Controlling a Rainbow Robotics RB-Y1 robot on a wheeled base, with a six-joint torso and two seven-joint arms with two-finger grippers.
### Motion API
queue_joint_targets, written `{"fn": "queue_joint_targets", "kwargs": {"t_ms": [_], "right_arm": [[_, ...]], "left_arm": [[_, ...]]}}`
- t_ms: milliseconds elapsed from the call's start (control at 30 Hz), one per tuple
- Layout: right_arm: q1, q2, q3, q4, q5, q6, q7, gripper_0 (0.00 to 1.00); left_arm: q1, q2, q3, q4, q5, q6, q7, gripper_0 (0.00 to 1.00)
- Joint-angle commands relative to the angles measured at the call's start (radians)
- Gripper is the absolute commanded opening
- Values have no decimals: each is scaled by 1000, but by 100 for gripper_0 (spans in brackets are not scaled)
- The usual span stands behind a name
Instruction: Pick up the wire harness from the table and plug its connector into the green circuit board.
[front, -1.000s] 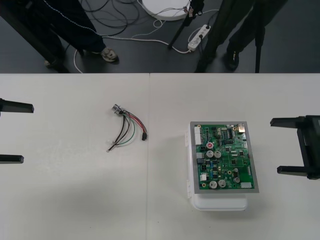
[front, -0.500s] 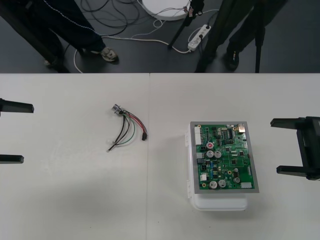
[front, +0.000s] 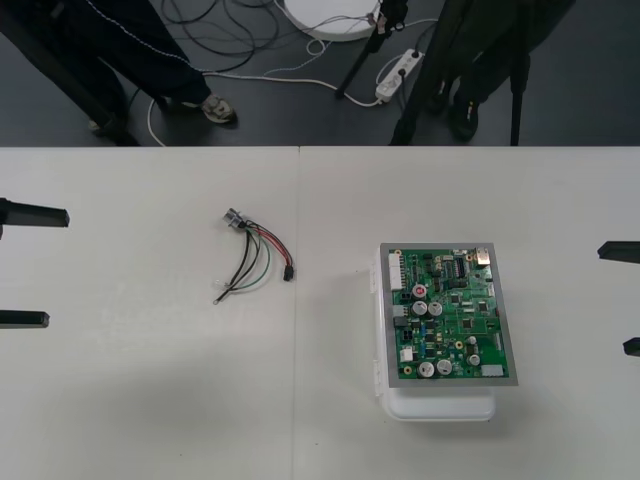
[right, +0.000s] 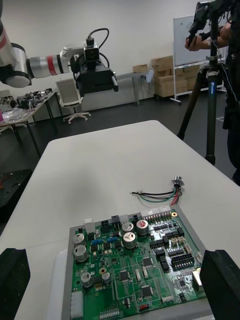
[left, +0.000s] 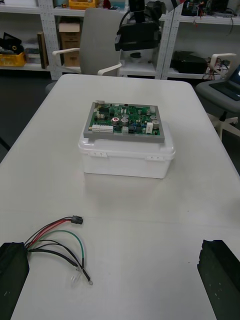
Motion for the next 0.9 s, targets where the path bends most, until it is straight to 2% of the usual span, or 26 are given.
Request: {"fn": "queue_joint_targets", "kwargs": {"t_ms": [33, 367, 767, 900], "right_arm": [[12, -49, -39, 23, -49, -31, 69, 100], [4, -48, 1, 29, -80, -18, 115, 100], [-200, -49, 280, 119, -167, -39, 281, 100], [-265, -49, 380, 156, -186, -53, 344, 100]], "left_arm": [[-4, -56, -36, 8, -21, -38, -38, 100], [-41, -48, -44, 14, -73, -38, -41, 100], [-181, 25, -222, 14, -182, -38, -44, 100], [-237, 50, -300, 14, -236, 9, -46, 100]]}}
